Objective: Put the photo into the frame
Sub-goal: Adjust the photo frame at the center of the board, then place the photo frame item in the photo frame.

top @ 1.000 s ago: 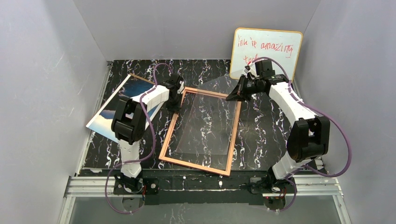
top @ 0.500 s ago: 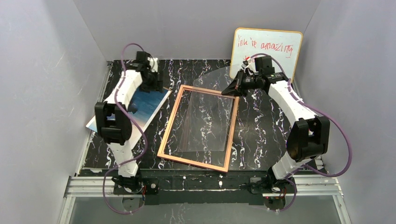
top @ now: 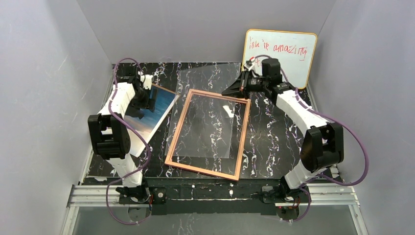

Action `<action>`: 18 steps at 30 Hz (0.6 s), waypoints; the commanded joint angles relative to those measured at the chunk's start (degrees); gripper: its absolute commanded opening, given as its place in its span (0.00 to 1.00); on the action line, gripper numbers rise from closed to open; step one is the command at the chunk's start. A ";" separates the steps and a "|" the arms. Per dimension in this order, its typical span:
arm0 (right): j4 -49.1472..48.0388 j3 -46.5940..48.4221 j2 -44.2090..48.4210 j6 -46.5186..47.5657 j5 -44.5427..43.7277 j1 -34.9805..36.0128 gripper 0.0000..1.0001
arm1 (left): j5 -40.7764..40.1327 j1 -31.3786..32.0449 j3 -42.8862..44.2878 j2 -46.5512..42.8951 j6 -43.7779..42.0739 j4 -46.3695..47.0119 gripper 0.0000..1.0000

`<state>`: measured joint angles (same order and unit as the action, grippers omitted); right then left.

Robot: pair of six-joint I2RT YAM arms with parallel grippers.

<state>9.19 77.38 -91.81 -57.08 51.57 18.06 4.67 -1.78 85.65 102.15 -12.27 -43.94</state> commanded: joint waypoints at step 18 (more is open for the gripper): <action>-7.97 -20.75 -3.38 6.32 -5.40 -2.61 0.01 | -1.98 6.92 -13.06 -2.48 -6.10 2.47 0.70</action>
<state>3.95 57.47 -94.13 -52.62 46.41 16.14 2.31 2.50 74.11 102.15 -17.43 -41.25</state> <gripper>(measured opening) 0.033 0.711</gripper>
